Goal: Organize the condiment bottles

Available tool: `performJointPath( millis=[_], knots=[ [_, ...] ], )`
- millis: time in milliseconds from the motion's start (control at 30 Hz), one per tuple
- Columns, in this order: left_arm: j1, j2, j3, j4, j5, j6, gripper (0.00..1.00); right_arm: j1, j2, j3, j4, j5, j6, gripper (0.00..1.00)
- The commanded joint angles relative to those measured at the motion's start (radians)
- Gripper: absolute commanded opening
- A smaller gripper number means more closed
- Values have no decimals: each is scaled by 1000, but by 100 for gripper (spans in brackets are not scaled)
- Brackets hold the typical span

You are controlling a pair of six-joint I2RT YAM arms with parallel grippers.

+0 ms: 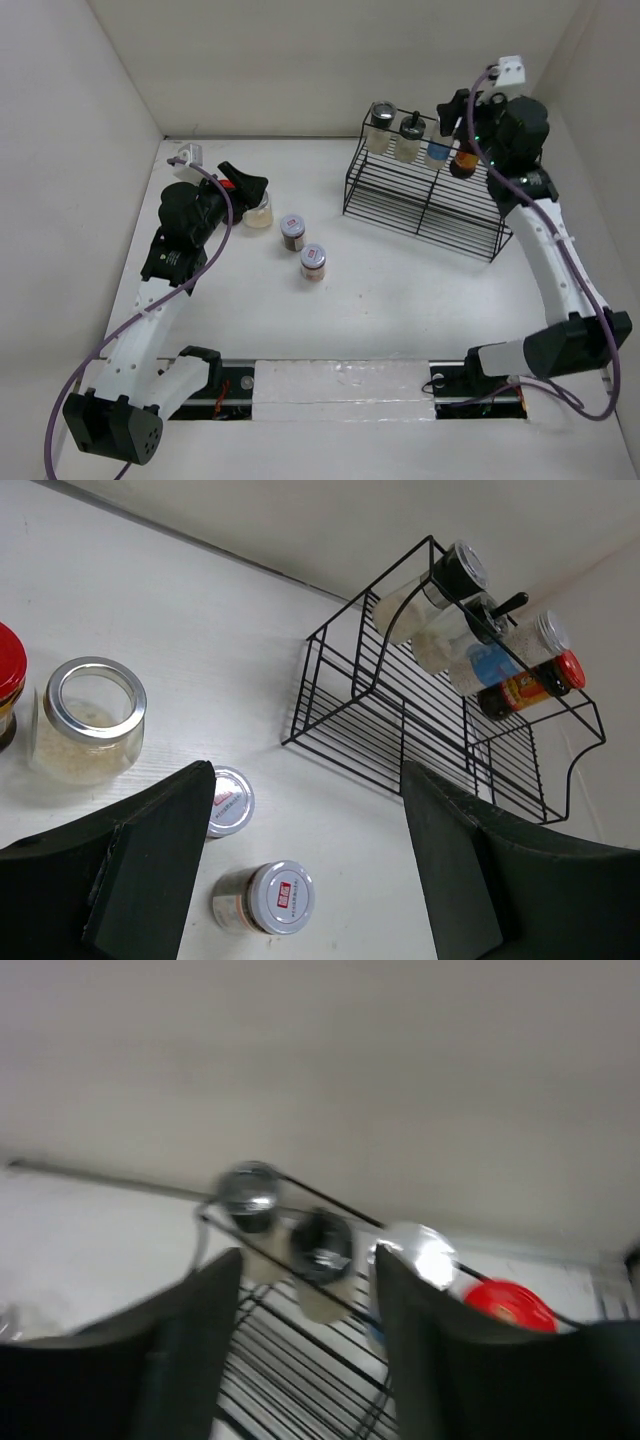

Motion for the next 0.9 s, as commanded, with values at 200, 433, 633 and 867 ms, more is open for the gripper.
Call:
performJointPath(
  millis=[200, 433, 633, 867],
  knots=[
    [5, -35, 23, 11, -90, -8, 68, 430, 239, -39, 235, -171, -26, 21],
    [5, -149, 34, -58, -320, -51, 54, 645, 498, 169, 157, -187, -128, 86],
    [5, -195, 23, -58, -333, -51, 56, 716, 710, 352, 58, -139, -155, 100],
    [5, -174, 32, -46, -256, -42, 60, 727, 989, 689, -87, -52, -164, 100]
  ],
)
